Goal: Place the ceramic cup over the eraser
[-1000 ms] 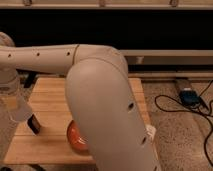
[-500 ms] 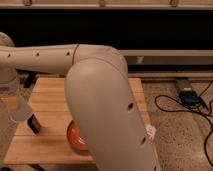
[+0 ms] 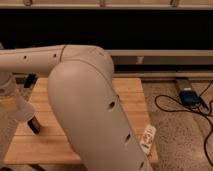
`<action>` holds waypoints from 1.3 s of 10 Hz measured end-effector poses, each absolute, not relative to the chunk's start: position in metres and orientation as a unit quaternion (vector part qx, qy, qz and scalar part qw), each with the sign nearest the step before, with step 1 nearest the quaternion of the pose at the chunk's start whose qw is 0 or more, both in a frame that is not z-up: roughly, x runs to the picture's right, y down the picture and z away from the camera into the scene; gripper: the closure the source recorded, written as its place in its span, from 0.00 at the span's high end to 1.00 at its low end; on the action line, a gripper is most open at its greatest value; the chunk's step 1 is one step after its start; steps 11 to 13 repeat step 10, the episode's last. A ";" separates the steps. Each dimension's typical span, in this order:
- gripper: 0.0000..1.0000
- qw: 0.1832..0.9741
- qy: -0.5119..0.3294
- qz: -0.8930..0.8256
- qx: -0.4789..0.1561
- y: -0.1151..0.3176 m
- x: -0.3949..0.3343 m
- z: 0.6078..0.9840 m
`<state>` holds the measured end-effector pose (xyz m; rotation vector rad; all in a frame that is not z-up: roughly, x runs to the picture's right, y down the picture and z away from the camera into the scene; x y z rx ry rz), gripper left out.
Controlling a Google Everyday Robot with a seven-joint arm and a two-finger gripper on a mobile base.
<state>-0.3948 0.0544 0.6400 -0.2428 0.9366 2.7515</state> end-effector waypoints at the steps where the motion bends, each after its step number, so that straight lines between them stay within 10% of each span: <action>1: 0.49 0.112 0.324 0.936 -0.079 0.059 -0.394 0.642; 13: 0.49 0.105 0.339 0.932 -0.069 0.101 -0.408 0.653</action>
